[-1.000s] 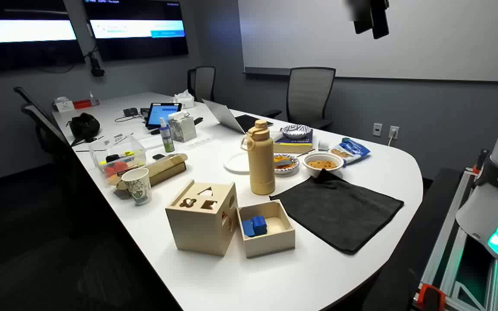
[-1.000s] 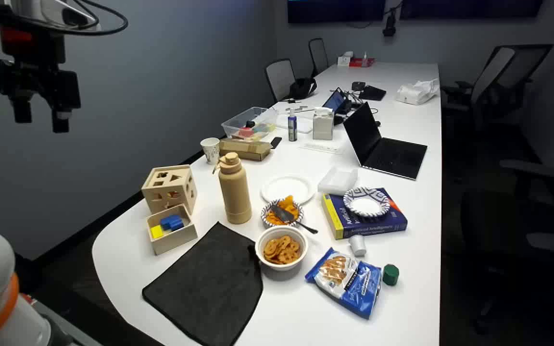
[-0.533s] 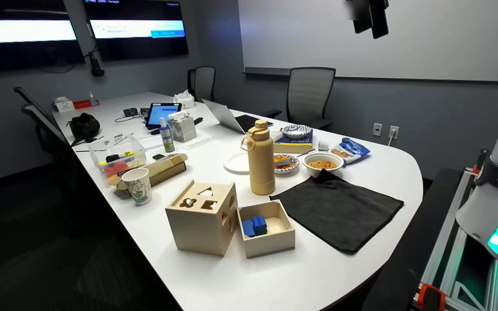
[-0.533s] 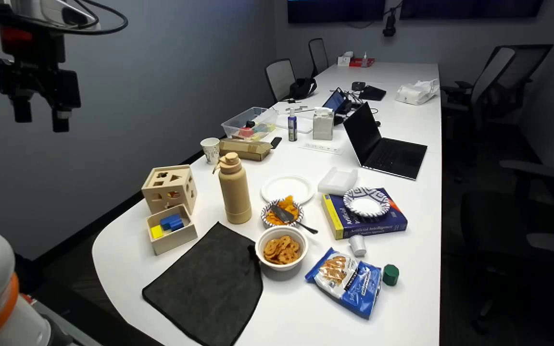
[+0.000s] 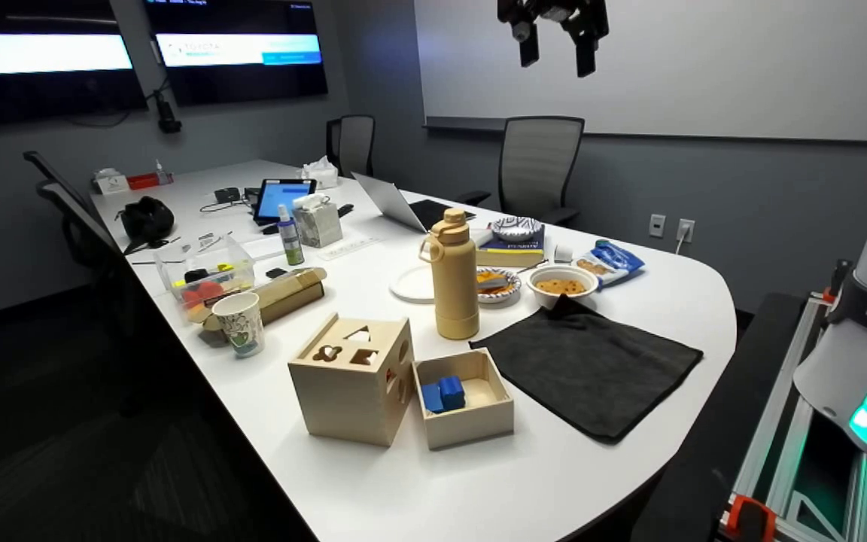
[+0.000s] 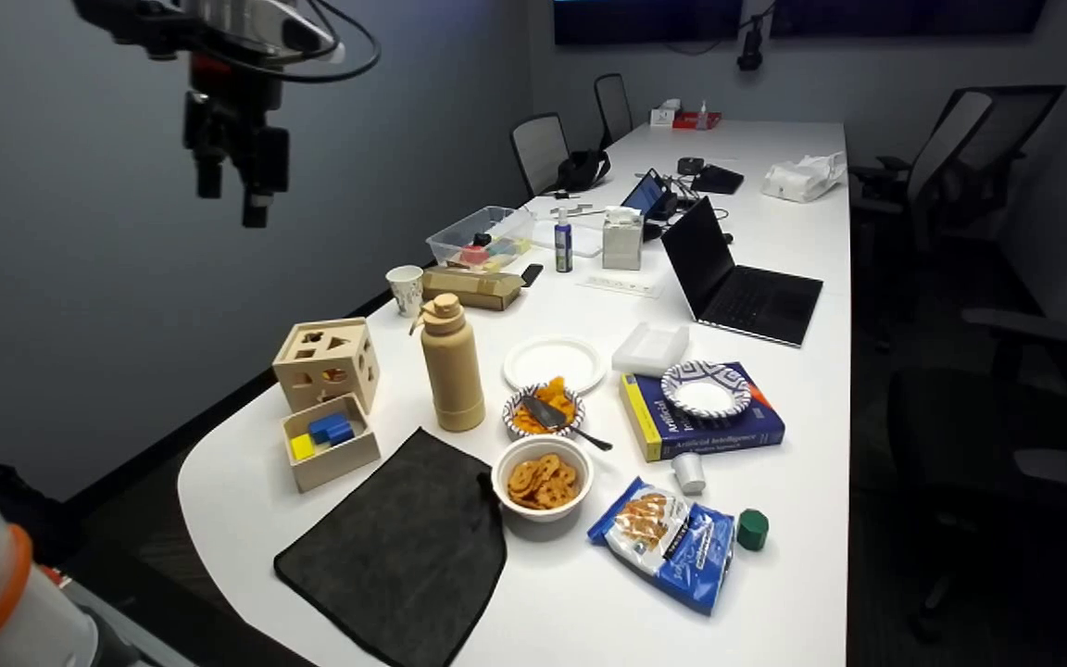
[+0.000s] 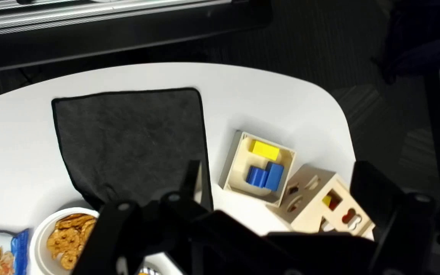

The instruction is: Use the silver spatula to stir the contents of the white plate with blue markings

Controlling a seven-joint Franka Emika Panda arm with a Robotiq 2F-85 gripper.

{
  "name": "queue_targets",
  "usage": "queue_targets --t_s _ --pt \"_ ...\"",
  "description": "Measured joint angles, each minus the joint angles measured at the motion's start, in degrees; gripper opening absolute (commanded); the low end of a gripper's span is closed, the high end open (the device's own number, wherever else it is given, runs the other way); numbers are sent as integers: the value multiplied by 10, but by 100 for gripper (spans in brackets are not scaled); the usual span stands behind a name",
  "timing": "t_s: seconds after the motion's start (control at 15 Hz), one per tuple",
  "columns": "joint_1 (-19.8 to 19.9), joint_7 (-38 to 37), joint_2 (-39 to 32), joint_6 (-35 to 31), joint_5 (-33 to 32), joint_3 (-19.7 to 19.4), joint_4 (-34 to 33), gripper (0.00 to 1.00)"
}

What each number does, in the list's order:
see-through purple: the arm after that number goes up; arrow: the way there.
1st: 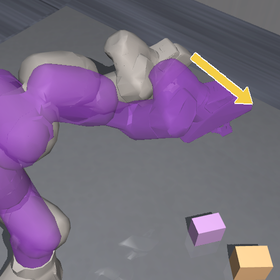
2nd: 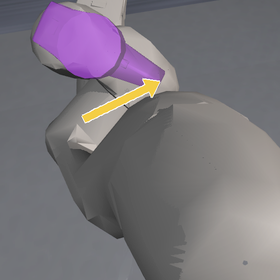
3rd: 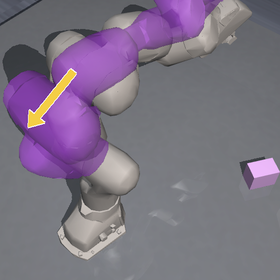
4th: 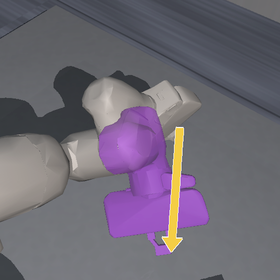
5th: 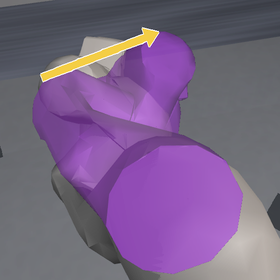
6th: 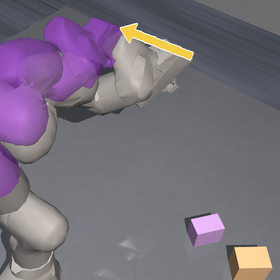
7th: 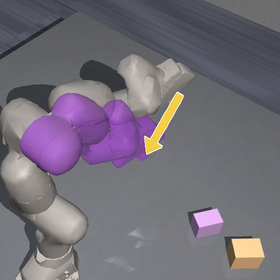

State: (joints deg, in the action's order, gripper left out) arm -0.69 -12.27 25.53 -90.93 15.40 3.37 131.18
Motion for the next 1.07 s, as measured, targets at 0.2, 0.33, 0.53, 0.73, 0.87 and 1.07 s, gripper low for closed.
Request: queue_targets --t_s 0.2,0.33,0.53,0.73,0.87,1.07 --pt "29 -33 -103 -36 8 -26 -67 100" --pt "42 -62 -173 -65 11 -42 -112 100" --pt "55 -111 -274 -112 13 -66 -183 100" --pt "66 -161 -373 -156 13 -92 -252 100" --pt "72 -194 -437 -180 13 -111 -293 100" --pt "84 -235 -518 -201 13 -136 -341 100"
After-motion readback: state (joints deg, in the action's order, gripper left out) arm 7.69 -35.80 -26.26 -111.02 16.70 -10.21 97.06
